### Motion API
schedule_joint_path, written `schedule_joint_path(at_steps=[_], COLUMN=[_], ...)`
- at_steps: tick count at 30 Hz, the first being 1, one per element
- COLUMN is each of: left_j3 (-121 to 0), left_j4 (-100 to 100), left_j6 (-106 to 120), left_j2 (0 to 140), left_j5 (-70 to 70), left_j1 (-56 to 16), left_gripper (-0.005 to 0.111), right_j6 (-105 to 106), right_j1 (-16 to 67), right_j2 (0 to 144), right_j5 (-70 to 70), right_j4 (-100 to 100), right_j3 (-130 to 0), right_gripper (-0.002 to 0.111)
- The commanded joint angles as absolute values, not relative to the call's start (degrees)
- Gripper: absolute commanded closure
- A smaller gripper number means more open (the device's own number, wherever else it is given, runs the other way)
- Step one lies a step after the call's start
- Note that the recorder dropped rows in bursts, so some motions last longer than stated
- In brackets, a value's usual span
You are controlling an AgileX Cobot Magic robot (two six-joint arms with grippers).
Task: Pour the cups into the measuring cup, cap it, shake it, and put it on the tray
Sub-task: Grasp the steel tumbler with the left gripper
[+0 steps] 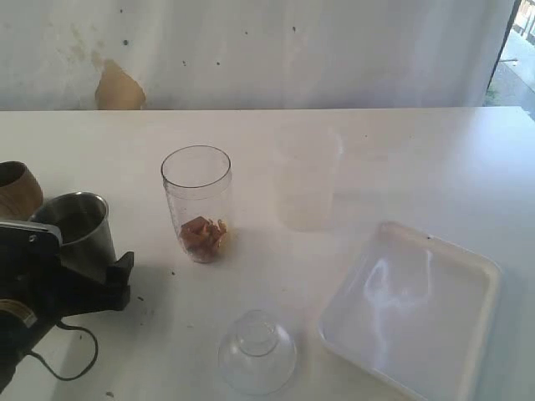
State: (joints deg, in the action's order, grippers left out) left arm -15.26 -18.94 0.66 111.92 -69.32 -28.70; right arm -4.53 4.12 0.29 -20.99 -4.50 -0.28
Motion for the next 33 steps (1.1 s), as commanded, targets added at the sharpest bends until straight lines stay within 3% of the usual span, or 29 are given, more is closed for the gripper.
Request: schedule_joint_path(at_steps=[1,33], left_j3=[-15.5,-15.5], left_j4=[-21.9,-22.2], left_j6=[1.4,-1.4], left_j2=[112.0,112.0], left_j5=[-70.0,-70.0], left_j1=[-28.7,-28.7], left_gripper=[0.002,0.002], right_j6=[-4.8,-4.8], right_j1=[4.0,4.0], right_j2=[0.0,0.0], right_j5=[-20.1,-20.1], right_j4=[-4.7,-4.7], right_j3=[0.0,0.0], right_gripper=[0.108,0.108])
